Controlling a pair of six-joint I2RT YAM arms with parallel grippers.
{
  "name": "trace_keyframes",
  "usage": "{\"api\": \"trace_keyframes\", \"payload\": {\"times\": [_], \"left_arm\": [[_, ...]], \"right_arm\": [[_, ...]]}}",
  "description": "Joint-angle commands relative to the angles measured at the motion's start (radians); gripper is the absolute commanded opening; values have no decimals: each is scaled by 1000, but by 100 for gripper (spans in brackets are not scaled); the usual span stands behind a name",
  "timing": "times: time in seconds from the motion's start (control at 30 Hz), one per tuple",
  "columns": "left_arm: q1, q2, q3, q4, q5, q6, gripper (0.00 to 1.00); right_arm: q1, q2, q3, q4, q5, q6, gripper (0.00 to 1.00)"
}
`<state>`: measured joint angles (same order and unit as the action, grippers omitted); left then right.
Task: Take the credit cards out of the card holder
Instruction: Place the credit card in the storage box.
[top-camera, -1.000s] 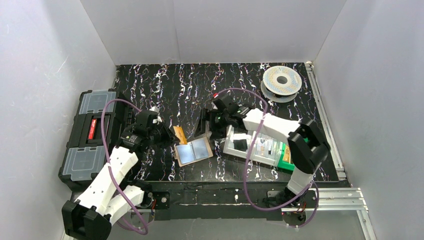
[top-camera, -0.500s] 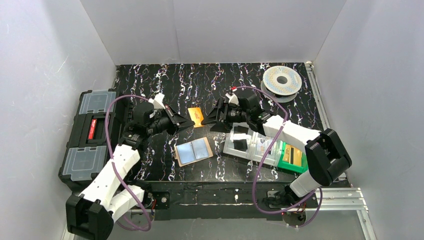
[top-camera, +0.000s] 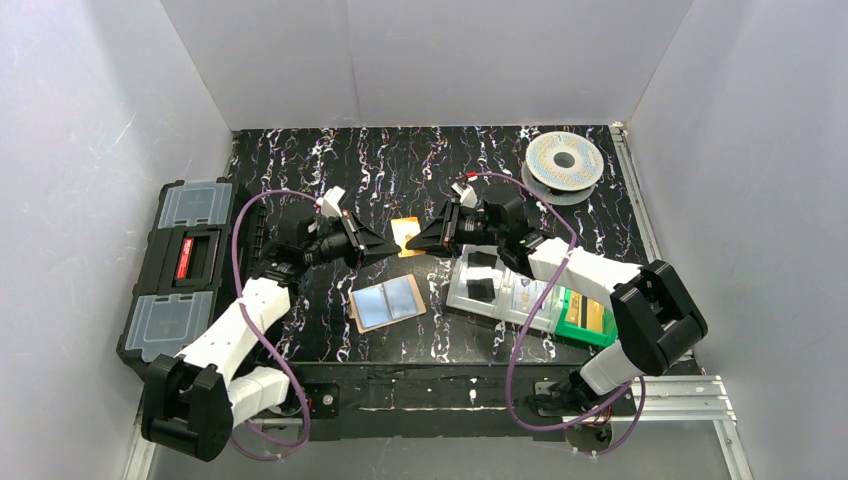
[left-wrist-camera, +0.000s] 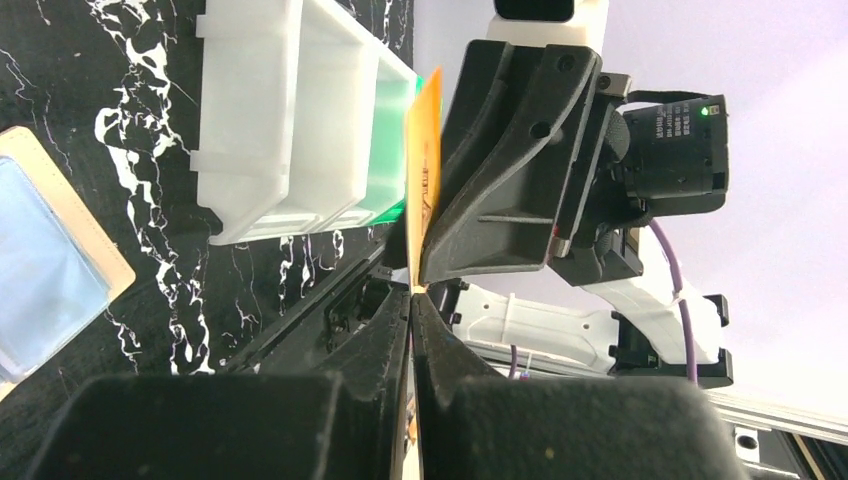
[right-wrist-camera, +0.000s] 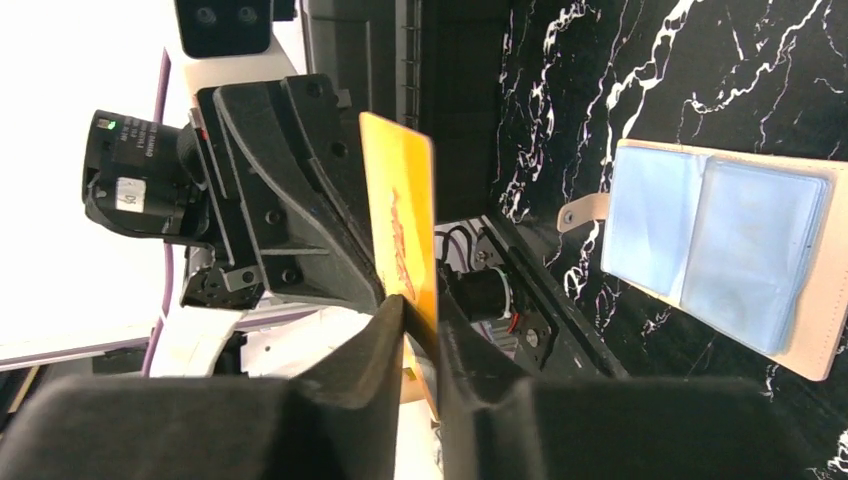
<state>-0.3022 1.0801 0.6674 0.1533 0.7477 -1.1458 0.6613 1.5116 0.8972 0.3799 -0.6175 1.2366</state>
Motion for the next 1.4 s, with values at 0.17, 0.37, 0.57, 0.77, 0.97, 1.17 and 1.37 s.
{"api": "trace_keyframes", "payload": {"times": [0.17,0.37,0.57,0.77,0.97,1.17,1.37], "left_arm": [[4,23,48,-112,54,106,25],[2,23,122,-380,-35,262,79],[-9,48,176,-539,-133,363,98],[-33,106,205,-596,-183,421,98],[-63,163,263,-634,-183,456,98],[-93,222,333,-664,-175,486,98],[-112,262,368,-679,-174,508,98]], "right_arm": [[-5,-46,-7,-7,24,-33,1],[-6,-136,-9,-249,151,-158,1],[-9,-298,-23,-588,373,-260,1],[-61,-511,-84,-917,629,-279,1],[-164,-684,-71,-1277,860,-257,1],[-315,-685,-6,-1509,1006,-302,1],[-443,-581,50,-1555,1123,-383,1]]}}
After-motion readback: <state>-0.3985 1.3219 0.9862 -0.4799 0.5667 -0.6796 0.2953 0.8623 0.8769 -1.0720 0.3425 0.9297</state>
